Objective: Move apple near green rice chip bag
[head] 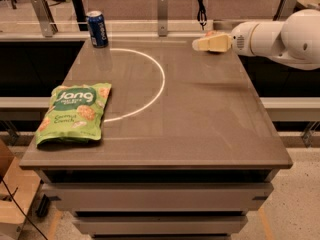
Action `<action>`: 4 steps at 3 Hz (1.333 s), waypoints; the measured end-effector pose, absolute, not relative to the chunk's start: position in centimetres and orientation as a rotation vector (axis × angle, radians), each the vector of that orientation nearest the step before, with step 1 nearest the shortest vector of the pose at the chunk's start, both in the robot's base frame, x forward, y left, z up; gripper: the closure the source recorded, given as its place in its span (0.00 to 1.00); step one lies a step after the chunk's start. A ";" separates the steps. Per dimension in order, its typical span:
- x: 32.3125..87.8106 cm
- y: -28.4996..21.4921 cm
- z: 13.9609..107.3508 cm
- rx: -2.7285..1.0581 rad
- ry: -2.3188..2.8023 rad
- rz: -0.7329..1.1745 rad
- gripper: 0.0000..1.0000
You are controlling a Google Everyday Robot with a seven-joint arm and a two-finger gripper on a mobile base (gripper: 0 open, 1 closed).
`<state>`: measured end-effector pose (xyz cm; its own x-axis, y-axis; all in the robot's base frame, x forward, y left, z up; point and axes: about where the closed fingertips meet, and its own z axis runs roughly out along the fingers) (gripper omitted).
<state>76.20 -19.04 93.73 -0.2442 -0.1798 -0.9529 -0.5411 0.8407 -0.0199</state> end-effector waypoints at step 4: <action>84.7 -21.0 87.4 -0.376 1.895 0.385 0.00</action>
Offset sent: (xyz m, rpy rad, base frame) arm 0.0640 -0.0216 -0.0598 0.0246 0.0958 -0.1150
